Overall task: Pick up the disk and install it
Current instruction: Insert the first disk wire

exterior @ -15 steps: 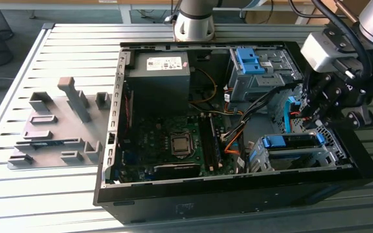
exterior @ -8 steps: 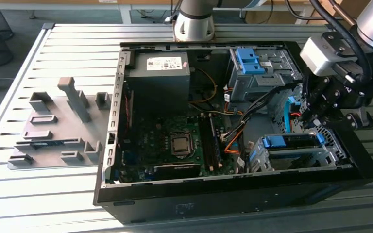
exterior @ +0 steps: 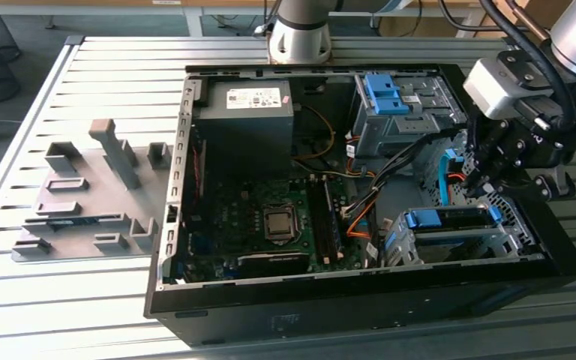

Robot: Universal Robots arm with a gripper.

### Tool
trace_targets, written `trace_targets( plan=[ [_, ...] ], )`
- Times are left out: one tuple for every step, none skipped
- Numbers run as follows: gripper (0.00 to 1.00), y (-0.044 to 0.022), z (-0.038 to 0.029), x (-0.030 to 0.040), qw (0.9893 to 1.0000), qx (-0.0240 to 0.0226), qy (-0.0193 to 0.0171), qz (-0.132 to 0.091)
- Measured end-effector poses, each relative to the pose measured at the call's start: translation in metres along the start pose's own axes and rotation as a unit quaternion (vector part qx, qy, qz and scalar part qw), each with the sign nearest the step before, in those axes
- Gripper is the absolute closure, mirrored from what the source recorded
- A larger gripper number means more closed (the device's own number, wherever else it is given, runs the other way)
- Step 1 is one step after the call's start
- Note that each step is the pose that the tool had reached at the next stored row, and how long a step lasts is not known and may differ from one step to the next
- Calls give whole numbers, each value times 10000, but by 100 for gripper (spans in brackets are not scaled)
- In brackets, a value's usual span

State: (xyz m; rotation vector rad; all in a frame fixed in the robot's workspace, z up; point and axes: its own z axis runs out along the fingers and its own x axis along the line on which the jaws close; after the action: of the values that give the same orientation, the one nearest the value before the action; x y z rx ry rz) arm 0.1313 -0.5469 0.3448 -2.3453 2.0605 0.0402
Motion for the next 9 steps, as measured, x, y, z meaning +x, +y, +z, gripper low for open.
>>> trace_targets(
  plan=[
    [84, 0, -2, 0, 10000, 0, 0, 0],
    [84, 0, -4, 1, 10000, 0, -1, 0],
    [84, 0, -9, 0, 10000, 0, 0, -1],
    [84, 0, -14, 0, 10000, 0, 0, -1],
    [84, 0, -19, 0, 10000, 0, 0, 0],
    [84, 0, -25, -1, 10000, 0, -1, 0],
    [84, 0, -28, -1, 10000, 0, -1, 0],
    [84, 0, -28, -1, 10000, 0, -1, 0],
    [84, 0, -28, -1, 10000, 0, -1, 15]
  ],
)
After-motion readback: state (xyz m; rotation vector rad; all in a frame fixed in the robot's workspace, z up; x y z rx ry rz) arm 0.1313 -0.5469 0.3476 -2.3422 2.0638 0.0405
